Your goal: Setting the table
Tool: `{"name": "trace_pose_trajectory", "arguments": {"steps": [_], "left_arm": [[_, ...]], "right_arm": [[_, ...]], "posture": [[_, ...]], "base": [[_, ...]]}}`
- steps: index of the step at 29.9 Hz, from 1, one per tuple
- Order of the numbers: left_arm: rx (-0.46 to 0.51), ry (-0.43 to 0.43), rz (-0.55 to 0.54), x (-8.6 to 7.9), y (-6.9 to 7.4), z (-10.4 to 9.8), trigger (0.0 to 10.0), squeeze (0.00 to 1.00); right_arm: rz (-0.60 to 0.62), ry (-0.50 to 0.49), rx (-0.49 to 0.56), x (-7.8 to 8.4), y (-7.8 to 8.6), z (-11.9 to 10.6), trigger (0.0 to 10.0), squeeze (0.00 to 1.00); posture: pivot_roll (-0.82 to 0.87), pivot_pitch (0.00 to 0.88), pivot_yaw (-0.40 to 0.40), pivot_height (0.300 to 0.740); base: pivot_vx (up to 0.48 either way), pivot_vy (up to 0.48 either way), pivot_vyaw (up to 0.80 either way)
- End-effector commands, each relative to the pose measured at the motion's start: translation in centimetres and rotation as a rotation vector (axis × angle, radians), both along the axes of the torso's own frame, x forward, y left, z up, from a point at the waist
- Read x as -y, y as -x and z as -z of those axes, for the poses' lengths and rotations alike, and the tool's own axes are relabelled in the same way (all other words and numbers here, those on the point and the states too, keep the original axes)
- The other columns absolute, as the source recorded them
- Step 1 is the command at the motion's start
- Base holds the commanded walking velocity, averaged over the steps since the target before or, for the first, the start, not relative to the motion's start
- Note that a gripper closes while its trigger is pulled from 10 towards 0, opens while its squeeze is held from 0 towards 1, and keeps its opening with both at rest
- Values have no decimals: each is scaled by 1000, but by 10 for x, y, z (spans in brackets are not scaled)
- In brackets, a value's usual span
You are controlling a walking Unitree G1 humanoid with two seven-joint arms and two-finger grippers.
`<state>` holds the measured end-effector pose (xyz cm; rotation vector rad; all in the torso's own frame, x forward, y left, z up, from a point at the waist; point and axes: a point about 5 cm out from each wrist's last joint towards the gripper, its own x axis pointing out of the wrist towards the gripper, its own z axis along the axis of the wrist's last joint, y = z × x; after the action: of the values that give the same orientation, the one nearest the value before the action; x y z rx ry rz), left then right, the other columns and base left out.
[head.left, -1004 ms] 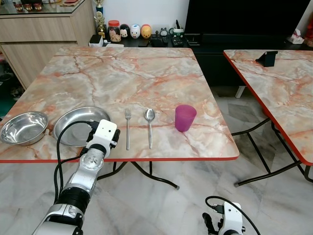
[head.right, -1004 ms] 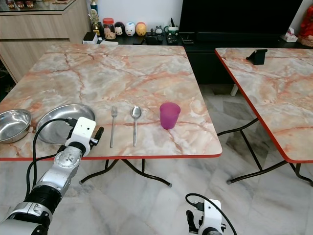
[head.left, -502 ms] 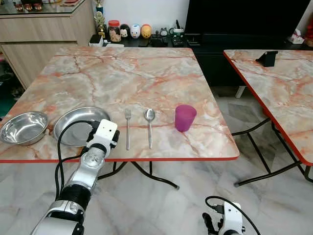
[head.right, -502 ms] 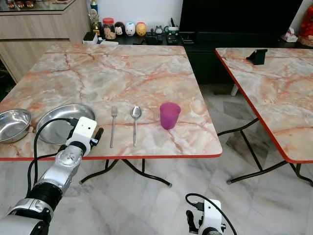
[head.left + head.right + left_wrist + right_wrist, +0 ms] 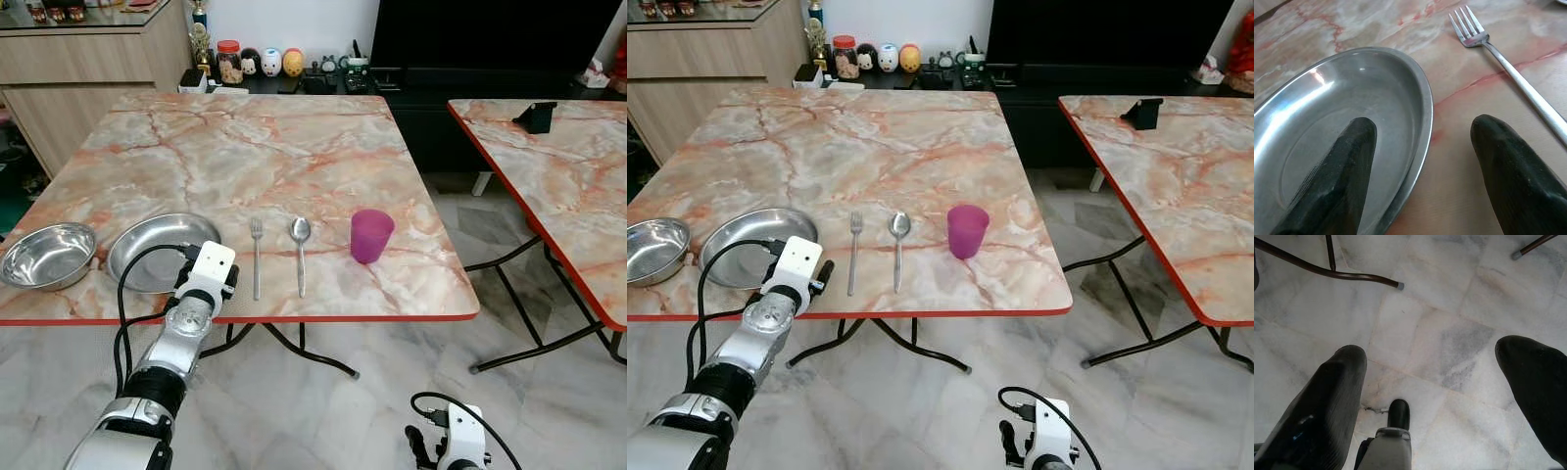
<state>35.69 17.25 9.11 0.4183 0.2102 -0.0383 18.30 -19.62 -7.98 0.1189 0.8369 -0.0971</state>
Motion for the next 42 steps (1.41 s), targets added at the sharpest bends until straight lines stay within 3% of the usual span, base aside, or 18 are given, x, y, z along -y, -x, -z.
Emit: {"name": "trace_pose_trajectory", "arguments": {"steps": [1,7,12,29,42], "left_arm": [[-15,-14,-8,0,-2,0,10000,0],[-12,-40,-17,0,-3,0,10000,0],[-12,49,-64,0,-3,1,10000,0],[10,9,-45,0,-10,-8,10000,0],[-76,-23,-61,-2,-10,1,10000,0]], "right_arm": [[-13,10,-5,2,-1,-1,10000,0],[-15,12,-6,2,-1,0,10000,0],[-18,13,-8,3,-1,0,10000,0],[-21,14,-7,3,-1,-1,10000,0],[-23,16,-8,3,-1,-1,10000,0]], "posture": [[75,0,-65,740],[75,0,-66,740],[74,0,-67,740],[72,0,-67,740],[64,0,-67,740]], "base": [[0,0,0],[0,0,0],[0,0,0],[0,0,0],[0,0,0]]}}
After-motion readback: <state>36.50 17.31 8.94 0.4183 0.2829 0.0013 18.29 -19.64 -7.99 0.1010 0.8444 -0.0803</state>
